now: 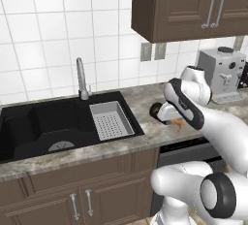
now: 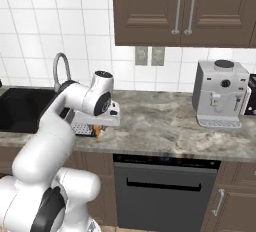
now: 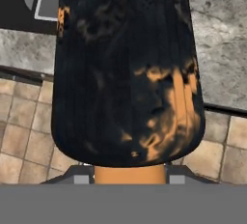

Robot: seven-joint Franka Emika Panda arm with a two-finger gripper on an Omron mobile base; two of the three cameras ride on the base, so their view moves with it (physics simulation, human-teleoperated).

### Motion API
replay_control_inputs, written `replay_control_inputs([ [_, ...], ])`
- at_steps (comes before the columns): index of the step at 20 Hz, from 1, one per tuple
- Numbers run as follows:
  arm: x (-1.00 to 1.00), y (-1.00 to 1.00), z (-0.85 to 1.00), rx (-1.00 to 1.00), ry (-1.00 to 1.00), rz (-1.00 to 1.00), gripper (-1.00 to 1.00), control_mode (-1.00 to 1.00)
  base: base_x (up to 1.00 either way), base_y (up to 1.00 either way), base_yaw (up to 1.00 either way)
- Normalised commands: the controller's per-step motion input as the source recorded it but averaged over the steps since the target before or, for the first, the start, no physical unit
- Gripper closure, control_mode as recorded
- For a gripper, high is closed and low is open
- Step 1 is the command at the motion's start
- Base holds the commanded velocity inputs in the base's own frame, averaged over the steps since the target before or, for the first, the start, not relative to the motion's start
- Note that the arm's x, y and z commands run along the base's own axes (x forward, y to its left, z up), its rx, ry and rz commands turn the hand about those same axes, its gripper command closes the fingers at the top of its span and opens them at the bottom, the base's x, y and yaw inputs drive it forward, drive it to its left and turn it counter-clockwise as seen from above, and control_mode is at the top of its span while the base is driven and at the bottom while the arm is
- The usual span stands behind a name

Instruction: Restock the sink supplies by placing the sponge and soap dispenser on the counter and next to the sink. Make sure the soap dispenser is upright.

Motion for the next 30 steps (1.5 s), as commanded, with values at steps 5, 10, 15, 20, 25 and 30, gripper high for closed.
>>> replay_control_inputs([
  [5, 0.17, 0.17, 0.00, 0.12, 0.06, -0.31, 1.00, -1.00, 0.00, 0.00, 0.00],
  [10, 0.00, 0.14, 0.00, 0.34, 0.03, -0.45, 1.00, -1.00, 0.00, 0.00, 0.00],
  [15, 0.02, 0.50, -0.15, 0.19, 0.05, -0.53, 1.00, -1.00, 0.00, 0.00, 0.00],
  [20, 0.05, 0.37, -0.02, 0.21, 0.30, -0.47, 1.00, -1.00, 0.00, 0.00, 0.00],
  [25, 0.00, 0.00, 0.00, 0.43, 0.35, -0.42, 1.00, -1.00, 0.00, 0.00, 0.00],
  [30, 0.15, -0.02, 0.00, 0.37, 0.33, -0.37, 1.00, -1.00, 0.00, 0.00, 0.00],
])
